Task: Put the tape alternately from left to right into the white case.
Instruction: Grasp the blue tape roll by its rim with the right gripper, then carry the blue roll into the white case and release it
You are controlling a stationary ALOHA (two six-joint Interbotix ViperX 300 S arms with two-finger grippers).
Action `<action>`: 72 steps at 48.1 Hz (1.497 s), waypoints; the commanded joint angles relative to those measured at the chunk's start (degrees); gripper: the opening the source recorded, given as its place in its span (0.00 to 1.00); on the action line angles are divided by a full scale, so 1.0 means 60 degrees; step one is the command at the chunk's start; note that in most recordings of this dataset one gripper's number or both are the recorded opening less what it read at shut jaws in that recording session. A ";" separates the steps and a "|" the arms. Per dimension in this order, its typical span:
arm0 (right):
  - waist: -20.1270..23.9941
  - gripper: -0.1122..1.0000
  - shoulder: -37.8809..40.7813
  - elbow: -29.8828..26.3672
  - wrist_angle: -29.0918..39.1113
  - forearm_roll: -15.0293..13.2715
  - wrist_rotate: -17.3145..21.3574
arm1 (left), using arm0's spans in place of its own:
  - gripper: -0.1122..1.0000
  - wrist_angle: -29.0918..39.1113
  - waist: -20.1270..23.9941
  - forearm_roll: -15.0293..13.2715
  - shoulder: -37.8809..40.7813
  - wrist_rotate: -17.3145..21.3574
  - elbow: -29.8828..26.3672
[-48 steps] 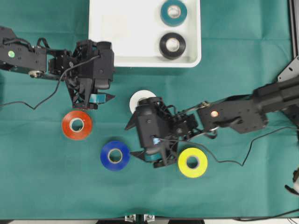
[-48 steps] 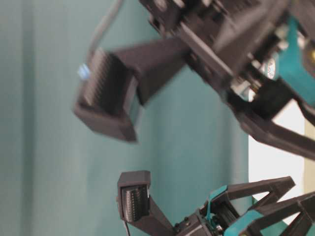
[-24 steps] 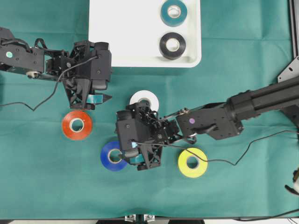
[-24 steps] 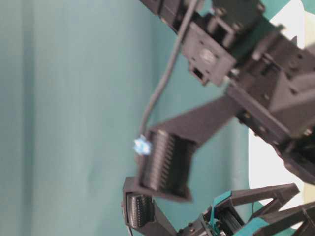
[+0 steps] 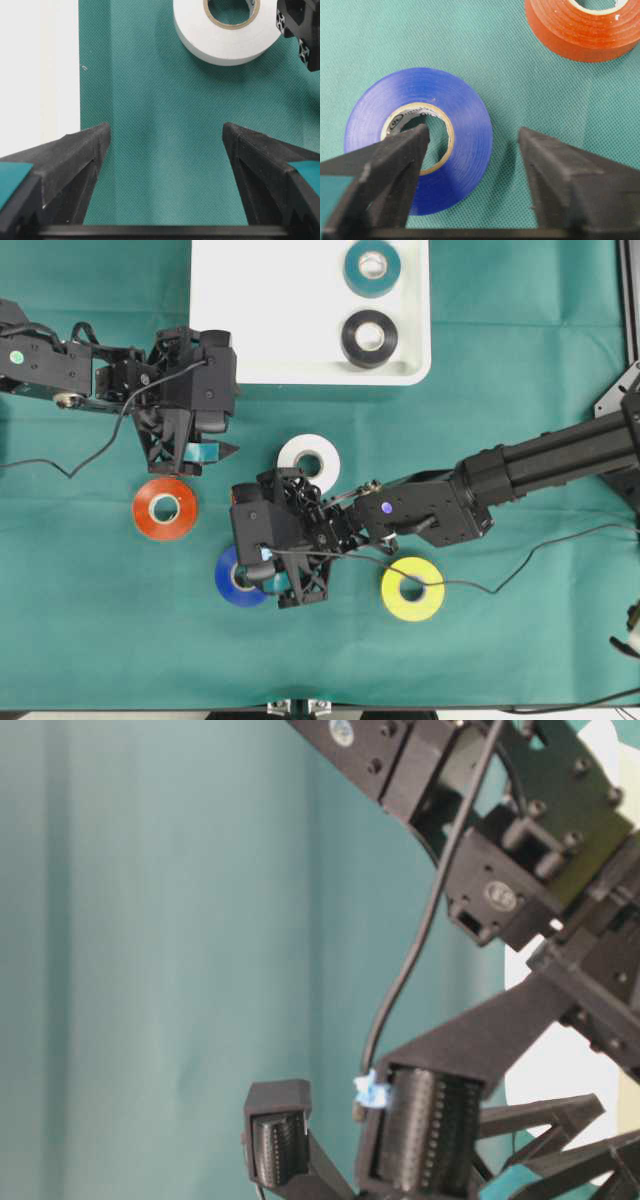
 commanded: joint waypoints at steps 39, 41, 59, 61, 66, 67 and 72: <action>0.0000 0.36 -0.2373 0.0732 0.1626 -0.0132 -0.0015 | 0.77 -0.0044 -0.0073 -0.0029 -0.0234 -0.0015 0.0000; -0.0029 0.36 -0.2520 0.0864 0.1641 -0.0176 -0.0015 | 0.77 -0.0044 -0.0073 -0.0015 -0.0234 -0.0015 0.0000; -0.0659 0.36 -0.3589 0.1787 0.1597 -0.0293 -0.0015 | 0.77 -0.0044 -0.0264 -0.0029 -0.0234 -0.0029 0.0059; -0.0776 0.36 -0.3691 0.1846 0.1597 -0.0322 -0.0015 | 0.77 -0.0044 -0.0293 -0.0029 -0.0234 -0.0029 0.0059; -0.1099 0.36 -0.3896 0.2007 0.1641 -0.0469 -0.0015 | 0.77 -0.0059 -0.0337 -0.0029 -0.0234 -0.0029 0.0059; -0.1187 0.36 -0.3940 0.2036 0.1641 -0.0513 -0.0015 | 0.77 -0.0059 -0.0337 -0.0029 -0.0234 -0.0029 0.0059; -0.1641 0.36 -0.4102 0.2168 0.1641 -0.0645 -0.0015 | 0.77 -0.0059 -0.0352 -0.0029 -0.0234 -0.0029 0.0059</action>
